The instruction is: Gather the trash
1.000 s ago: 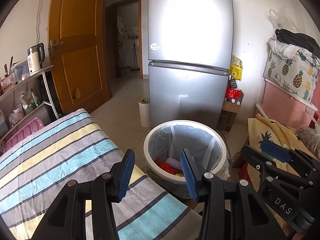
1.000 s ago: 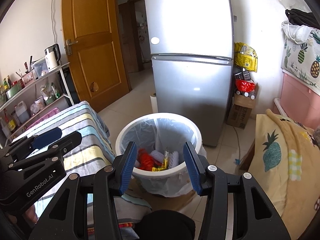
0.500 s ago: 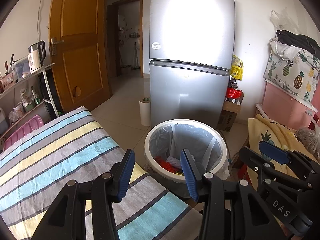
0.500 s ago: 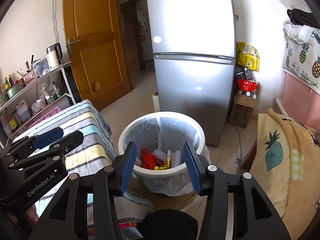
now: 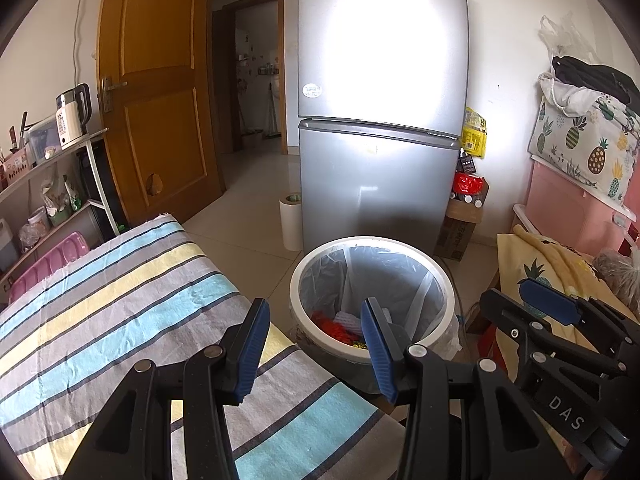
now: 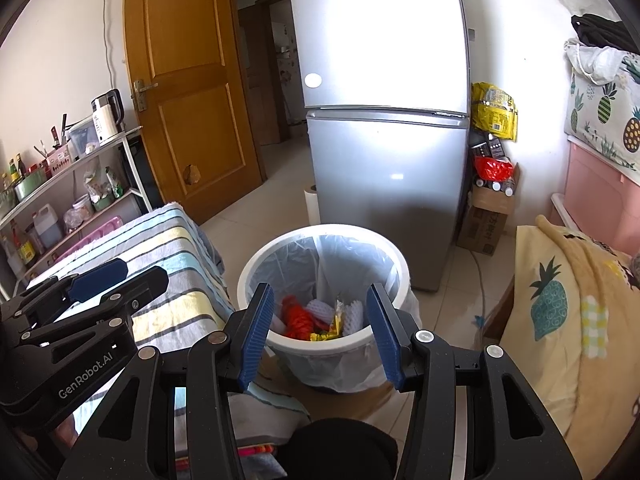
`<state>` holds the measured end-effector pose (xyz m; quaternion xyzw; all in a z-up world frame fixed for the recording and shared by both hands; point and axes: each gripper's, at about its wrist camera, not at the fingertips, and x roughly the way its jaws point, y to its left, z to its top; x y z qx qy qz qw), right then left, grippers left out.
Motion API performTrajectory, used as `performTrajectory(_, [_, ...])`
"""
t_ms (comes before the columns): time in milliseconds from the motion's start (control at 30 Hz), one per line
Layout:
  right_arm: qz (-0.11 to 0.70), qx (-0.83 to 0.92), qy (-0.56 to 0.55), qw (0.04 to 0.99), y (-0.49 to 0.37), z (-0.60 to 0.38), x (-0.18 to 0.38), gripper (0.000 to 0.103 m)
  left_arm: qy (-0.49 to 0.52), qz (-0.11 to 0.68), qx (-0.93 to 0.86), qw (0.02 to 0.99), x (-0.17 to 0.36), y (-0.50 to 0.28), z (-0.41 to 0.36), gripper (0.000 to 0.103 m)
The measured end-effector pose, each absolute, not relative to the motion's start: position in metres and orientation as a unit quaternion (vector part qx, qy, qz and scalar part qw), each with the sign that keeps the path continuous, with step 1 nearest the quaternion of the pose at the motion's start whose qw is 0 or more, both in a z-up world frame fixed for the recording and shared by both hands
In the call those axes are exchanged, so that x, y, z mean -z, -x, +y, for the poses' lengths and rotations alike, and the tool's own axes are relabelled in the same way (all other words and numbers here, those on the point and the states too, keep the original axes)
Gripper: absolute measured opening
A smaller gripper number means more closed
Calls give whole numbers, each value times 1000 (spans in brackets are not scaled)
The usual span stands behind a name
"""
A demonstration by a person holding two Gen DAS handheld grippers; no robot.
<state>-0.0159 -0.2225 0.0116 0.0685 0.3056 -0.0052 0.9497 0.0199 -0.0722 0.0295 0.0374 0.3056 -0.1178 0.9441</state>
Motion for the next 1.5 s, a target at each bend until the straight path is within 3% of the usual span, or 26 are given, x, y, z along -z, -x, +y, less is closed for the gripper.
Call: performTrajectory(1500, [307, 1, -73, 949, 15, -221, -10, 49, -35, 312, 117, 942, -28, -21, -73, 47])
